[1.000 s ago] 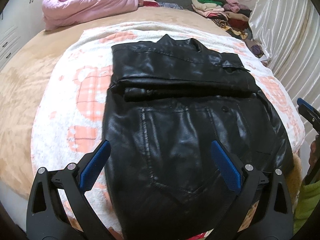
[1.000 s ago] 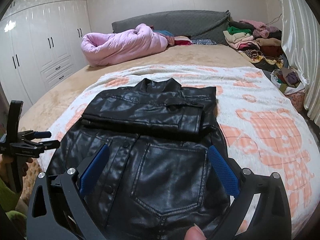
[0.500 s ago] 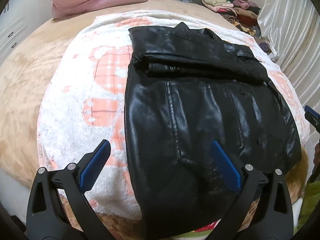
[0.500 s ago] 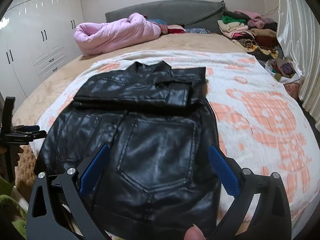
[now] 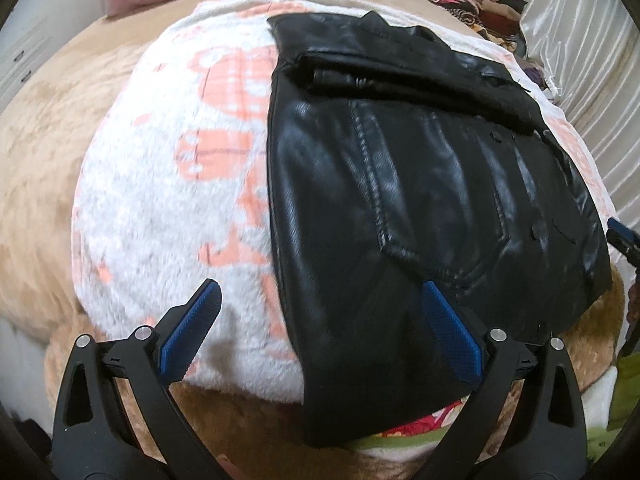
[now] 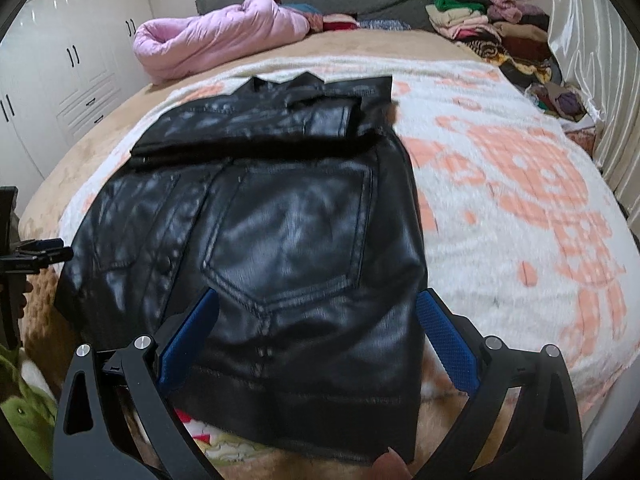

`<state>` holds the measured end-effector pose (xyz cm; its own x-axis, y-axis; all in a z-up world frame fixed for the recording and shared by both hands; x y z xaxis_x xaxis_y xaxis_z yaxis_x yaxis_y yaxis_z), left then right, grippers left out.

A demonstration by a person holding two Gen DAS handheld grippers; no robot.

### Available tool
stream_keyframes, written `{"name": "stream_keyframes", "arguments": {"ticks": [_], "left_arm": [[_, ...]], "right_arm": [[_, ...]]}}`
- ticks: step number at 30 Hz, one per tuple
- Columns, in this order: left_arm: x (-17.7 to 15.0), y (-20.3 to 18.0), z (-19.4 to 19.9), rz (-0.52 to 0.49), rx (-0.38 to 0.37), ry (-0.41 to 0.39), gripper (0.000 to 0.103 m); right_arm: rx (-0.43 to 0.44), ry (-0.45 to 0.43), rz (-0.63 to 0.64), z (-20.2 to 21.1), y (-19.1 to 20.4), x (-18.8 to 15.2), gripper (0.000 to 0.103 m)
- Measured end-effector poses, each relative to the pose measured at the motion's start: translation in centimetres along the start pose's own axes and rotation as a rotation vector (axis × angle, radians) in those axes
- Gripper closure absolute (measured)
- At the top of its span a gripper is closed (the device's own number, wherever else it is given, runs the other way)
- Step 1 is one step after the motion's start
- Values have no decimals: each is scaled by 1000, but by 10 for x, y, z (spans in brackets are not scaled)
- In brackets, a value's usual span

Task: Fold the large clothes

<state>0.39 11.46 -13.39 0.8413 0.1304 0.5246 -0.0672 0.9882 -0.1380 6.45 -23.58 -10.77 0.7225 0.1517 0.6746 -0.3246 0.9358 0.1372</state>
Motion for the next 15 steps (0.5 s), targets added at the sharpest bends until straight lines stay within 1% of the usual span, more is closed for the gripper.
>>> {"name": "stream_keyframes", "arguments": {"ticks": [3, 7, 8, 10, 12, 14, 15], "left_arm": [[-7, 3, 0, 7, -9, 14, 10], [-19, 6, -1, 35, -36, 45, 10], [-22, 5, 0, 36, -44, 46, 10], [-24, 2, 2, 36, -56, 46, 16], [-29, -2, 3, 37, -78, 55, 19], [-33, -6, 2, 45, -101, 69, 19], [-36, -8, 1, 48, -110, 80, 20]], "right_arm": [[18, 27, -17, -2, -2, -11, 5], [29, 42, -14, 0, -3, -17, 5], [32, 46, -11, 0, -3, -18, 5], [40, 61, -7, 0, -4, -22, 5], [43, 82, -4, 0, -7, -28, 5], [39, 95, -7, 0, -10, -31, 5], [53, 112, -17, 0, -11, -35, 5]]}}
Point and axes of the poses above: each gripper's, at about its wrist camera, not at the fingertips, and z roughly against the way its jaws point, y to its left, x to its top, the point moved 10 cm from there along -z, roughly the way its jaws point, and after that the axes turned 4 degrees about -y, right-handed, at the moved point
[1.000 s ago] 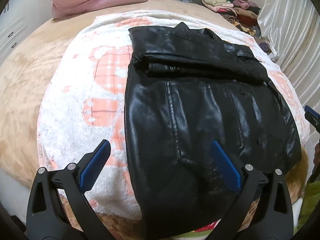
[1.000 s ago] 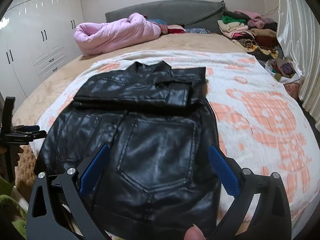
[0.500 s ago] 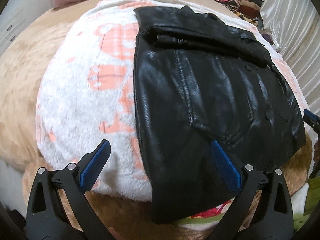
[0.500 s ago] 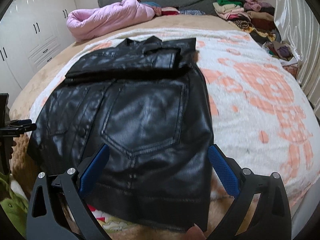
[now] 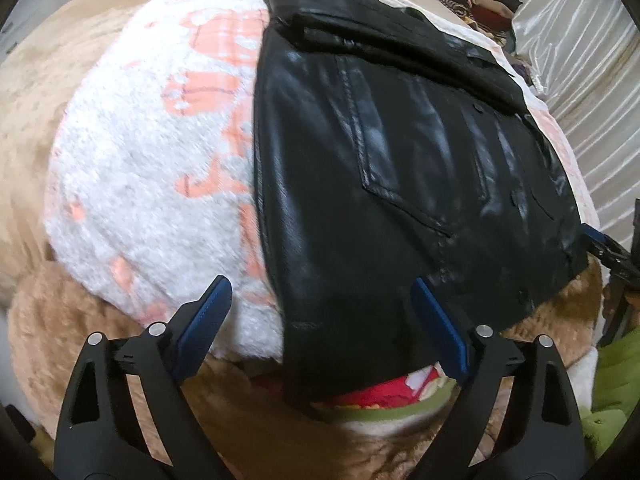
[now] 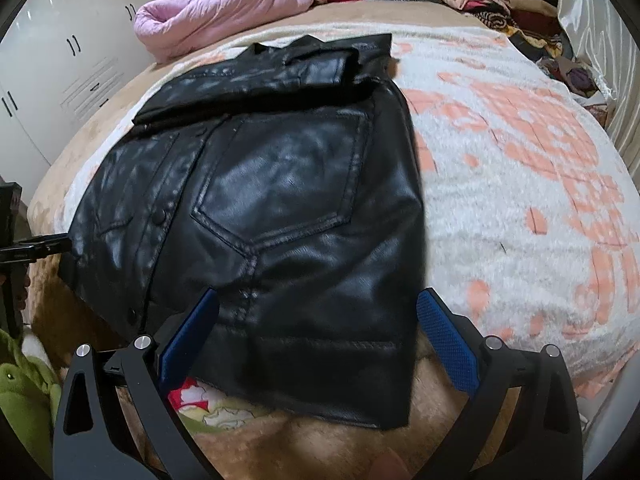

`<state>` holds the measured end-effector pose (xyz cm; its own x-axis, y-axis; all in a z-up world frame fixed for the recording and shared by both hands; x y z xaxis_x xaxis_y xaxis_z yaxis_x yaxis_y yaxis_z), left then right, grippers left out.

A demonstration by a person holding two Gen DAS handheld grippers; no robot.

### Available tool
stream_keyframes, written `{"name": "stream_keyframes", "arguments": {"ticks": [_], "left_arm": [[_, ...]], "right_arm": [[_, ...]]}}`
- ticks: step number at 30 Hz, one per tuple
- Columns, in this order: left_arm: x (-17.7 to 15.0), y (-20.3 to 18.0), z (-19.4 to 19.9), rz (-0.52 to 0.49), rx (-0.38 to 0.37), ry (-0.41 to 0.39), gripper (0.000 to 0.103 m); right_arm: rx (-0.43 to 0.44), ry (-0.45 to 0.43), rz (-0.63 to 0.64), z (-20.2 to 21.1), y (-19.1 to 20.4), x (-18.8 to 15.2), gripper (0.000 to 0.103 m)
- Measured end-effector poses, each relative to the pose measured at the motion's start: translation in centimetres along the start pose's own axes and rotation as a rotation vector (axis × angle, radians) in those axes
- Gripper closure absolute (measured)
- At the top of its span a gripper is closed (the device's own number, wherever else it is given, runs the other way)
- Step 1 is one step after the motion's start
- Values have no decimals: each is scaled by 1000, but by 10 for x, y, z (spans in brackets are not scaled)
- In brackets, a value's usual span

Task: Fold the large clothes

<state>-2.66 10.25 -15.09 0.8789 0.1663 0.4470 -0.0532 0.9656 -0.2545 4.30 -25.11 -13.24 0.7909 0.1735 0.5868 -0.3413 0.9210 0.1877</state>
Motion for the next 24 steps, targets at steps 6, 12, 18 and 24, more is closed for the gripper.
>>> {"name": "stream_keyframes", "arguments": {"ticks": [6, 12, 18, 24], "left_arm": [[-14, -4, -15, 8, -22, 57, 20], [-19, -4, -24, 27, -48, 86, 35], [-16, 1, -17, 43, -52, 60, 76], [-11, 4, 1, 47, -80, 14, 92]], "right_arm": [[39, 67, -34, -10, -5, -16, 6], [59, 60, -40, -8, -8, -19, 61], [133, 13, -50, 12, -5, -14, 87], [190, 4, -62, 25, 1, -13, 91]]}}
Point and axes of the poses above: each gripper's, at about its wrist camera, not at the fingertips, and z roughly against the way its jaws point, y to its left, x to its top, the point moved 10 cm from there along -z, roughly the way its jaws point, and after that the axes turned 4 degrees about -y, right-handed, at the moved point
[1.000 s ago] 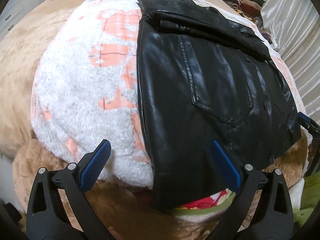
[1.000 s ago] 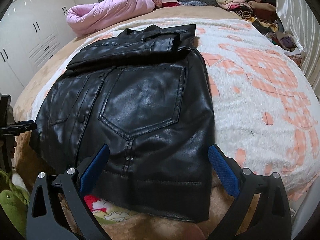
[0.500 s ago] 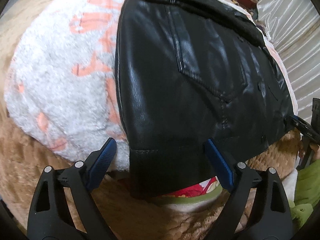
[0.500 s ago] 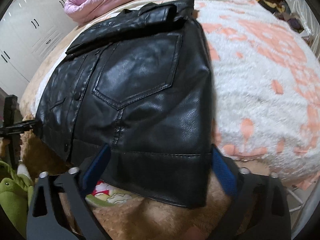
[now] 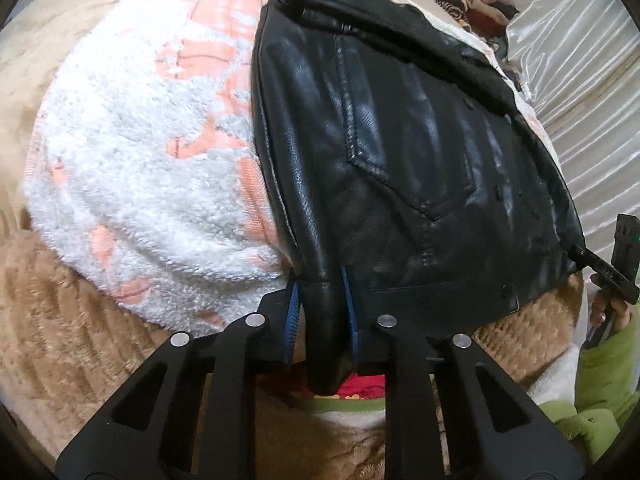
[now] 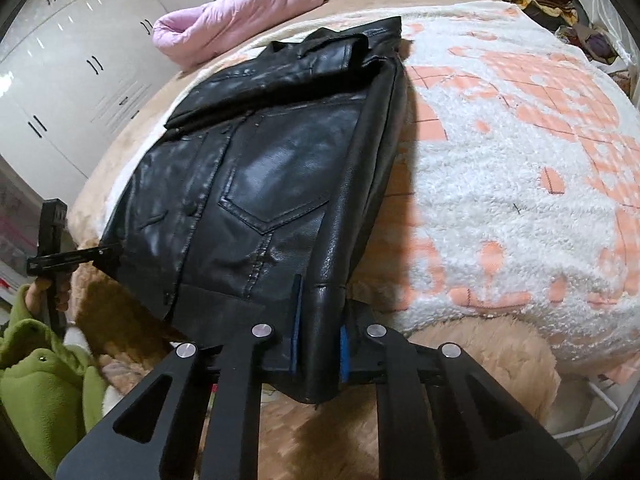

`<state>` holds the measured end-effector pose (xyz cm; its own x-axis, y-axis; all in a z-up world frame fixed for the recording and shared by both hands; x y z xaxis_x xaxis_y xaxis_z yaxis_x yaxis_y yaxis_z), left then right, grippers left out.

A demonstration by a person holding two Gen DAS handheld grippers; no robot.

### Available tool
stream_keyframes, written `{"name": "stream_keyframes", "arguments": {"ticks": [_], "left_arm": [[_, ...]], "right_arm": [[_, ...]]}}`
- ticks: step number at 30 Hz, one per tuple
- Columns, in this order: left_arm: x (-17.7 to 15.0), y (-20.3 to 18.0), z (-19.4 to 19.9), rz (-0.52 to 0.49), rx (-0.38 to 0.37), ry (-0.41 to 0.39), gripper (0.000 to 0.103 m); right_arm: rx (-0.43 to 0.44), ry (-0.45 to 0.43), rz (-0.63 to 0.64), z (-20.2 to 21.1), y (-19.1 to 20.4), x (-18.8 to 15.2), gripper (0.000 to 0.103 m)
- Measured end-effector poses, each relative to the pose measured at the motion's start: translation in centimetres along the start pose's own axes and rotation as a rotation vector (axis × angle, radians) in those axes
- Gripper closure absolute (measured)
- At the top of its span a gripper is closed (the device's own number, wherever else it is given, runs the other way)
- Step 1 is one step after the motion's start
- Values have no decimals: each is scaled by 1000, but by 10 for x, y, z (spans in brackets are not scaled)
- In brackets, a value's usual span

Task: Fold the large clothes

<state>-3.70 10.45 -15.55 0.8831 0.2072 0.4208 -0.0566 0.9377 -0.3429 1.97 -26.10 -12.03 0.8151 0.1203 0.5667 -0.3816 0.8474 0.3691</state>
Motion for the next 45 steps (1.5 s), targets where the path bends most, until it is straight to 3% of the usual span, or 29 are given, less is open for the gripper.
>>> {"name": "stream_keyframes", "arguments": {"ticks": [7, 11, 15, 21, 27, 45], "left_arm": [[16, 0, 55, 5, -92, -92, 100], [54, -14, 106, -31, -132, -215, 100], [95, -29, 125, -71, -141, -300, 100], [148, -39, 119, -49, -145, -384, 100], [195, -42, 109, 7, -149, -424, 100], [267, -42, 71, 74, -134, -436, 99]], "right_arm": [[148, -52, 7, 33, 37, 7, 92], [213, -172, 22, 65, 58, 35, 92], [246, -288, -36, 83, 55, 74, 92], [249, -410, -101, 87, 48, 142, 92], [237, -474, -190, 77, 34, 191, 92], [175, -462, -278, 30, 8, 254, 92]]}}
Point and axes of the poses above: each gripper's, at about its wrist camera, not at the fingertips, and z roughly against the way its jaws point, y to its left, x to its top, the point moved 10 cm from there along -z, roughly the way its jaws point, and after that the axes turned 4 degrees about -y, right-handed, at the moved point
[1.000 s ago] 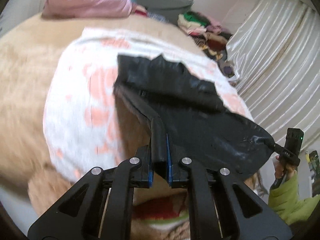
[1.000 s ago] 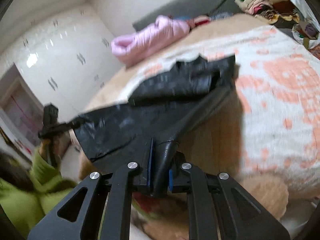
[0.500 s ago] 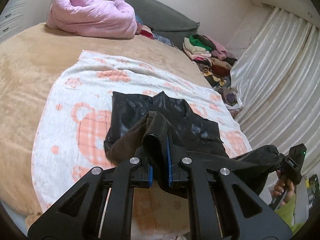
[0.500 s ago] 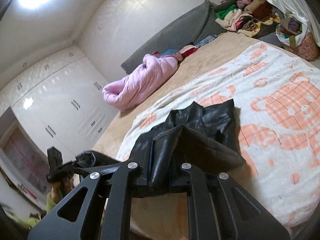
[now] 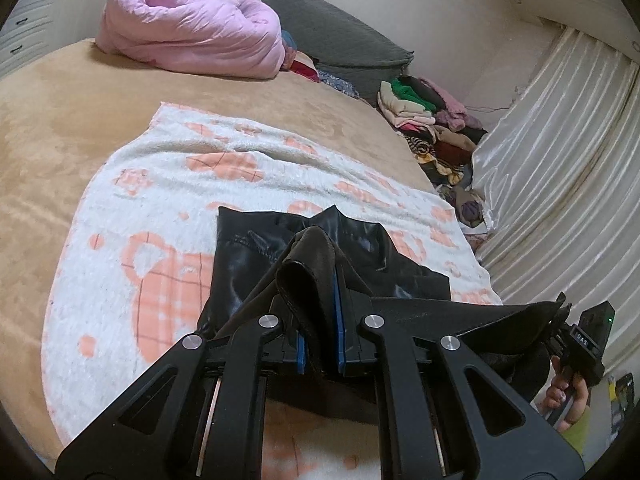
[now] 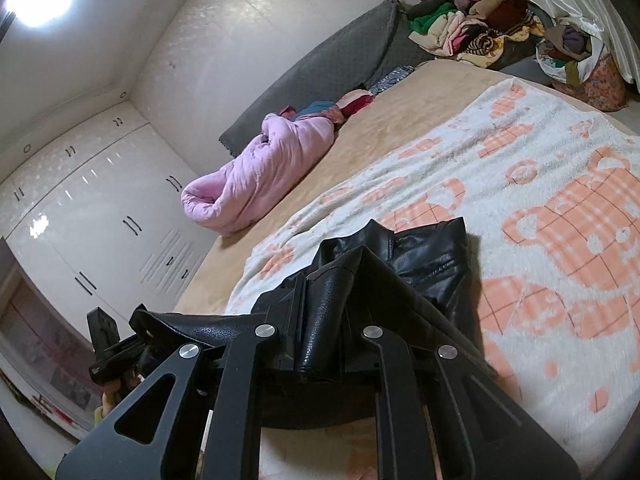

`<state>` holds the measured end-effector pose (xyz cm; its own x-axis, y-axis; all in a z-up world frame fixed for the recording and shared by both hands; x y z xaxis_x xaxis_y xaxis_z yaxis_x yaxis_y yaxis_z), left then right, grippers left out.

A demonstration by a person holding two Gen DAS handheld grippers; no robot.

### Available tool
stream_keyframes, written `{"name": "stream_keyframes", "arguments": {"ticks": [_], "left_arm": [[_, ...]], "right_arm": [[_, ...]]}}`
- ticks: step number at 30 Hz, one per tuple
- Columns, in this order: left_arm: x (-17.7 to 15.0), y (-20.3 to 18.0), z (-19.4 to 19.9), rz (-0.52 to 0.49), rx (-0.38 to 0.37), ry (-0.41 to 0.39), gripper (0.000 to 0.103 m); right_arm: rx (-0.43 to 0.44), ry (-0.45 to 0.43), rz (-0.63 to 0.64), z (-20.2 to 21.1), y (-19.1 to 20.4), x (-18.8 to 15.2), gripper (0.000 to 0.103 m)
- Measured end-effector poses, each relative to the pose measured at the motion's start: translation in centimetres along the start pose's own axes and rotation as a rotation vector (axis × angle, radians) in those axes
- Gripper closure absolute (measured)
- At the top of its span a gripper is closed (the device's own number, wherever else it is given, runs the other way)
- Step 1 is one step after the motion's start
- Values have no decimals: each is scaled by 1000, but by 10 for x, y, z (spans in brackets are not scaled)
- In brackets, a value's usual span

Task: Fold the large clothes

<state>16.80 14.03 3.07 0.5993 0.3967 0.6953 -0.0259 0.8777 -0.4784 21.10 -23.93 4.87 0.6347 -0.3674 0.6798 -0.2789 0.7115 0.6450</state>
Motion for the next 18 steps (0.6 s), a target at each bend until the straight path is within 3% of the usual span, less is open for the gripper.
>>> {"name": "stream_keyframes", "arguments": {"ticks": [18], "left_arm": [[21, 14, -55, 29, 54, 42, 95]], "right_arm": [[-86, 75, -28, -62, -31, 18, 89]]}}
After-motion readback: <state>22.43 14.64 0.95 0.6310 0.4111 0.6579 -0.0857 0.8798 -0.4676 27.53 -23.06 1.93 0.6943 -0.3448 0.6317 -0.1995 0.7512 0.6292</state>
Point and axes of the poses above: each gripper's, at about its wrist camera, not at the fingertips, and z roughly against the way its jaws point, y to its left, x to its top, the point moved 10 cm from there along -z, roughly the way its jaws point, and after that the axes turned 4 degrees about -y, right-handed, at the moved point
